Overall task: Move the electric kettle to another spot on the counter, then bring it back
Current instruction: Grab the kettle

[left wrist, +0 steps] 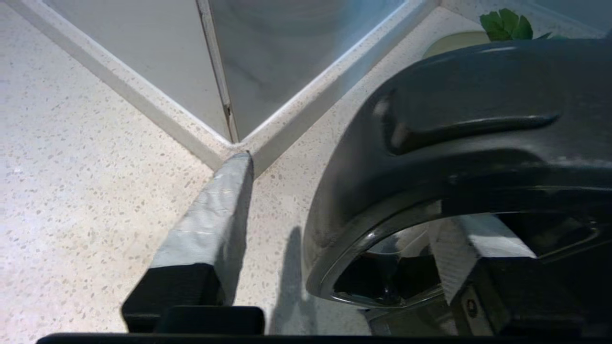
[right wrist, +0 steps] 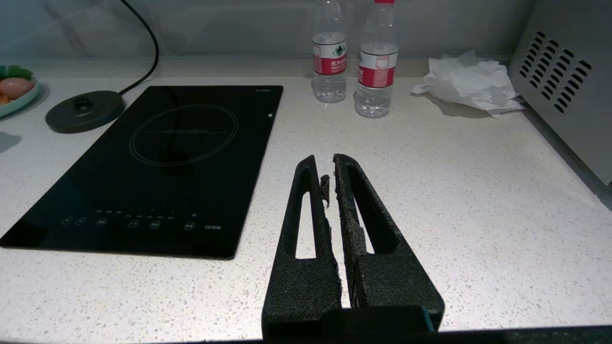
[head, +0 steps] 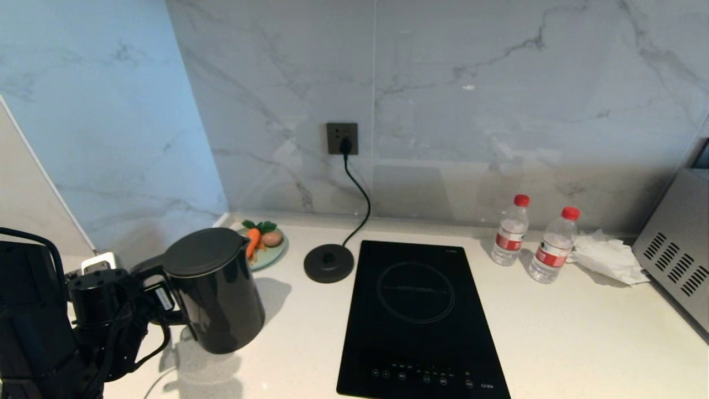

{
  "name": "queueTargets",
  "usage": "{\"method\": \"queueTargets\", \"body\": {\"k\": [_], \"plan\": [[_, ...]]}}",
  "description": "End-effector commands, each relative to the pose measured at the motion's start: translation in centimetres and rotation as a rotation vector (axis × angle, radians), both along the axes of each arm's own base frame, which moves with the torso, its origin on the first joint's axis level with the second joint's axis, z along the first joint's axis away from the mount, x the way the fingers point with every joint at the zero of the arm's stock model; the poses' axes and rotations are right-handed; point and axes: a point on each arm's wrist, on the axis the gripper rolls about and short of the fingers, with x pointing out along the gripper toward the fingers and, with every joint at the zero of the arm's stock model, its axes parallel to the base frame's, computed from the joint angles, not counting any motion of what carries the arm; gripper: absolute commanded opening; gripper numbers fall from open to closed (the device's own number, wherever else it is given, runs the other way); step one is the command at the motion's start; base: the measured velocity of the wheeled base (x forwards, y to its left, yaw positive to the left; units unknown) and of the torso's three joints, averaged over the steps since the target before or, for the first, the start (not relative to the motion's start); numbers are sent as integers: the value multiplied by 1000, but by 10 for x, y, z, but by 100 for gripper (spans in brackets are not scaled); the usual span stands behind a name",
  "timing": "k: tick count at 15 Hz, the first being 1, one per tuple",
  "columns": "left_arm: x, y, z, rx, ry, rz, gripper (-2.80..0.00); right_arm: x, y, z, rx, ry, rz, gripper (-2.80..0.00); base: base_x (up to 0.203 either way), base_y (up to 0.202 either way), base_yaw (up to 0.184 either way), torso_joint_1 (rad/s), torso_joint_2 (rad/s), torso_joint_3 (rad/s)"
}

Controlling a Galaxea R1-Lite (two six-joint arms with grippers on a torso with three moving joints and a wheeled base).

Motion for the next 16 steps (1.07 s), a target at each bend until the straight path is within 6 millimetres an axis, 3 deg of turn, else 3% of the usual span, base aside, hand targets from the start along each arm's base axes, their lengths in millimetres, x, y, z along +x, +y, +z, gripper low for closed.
{"method": "queueTargets", "body": {"k": [1, 7, 11, 16], "plan": [[6, 0, 1, 0, -24, 0, 0, 0, 0, 0, 1, -1, 0, -280, 0, 0, 0, 0, 0, 0], [20, 2, -4, 1, -37, 7, 0, 0, 0, 0, -1, -1, 0, -280, 0, 0, 0, 0, 0, 0], [22, 22, -16, -1, -3, 66, 0, 0, 0, 0, -1, -1, 0, -280, 0, 0, 0, 0, 0, 0], [32, 28, -17, -23, -26, 14, 0, 0, 0, 0, 1, -1, 0, -280, 0, 0, 0, 0, 0, 0]]}}
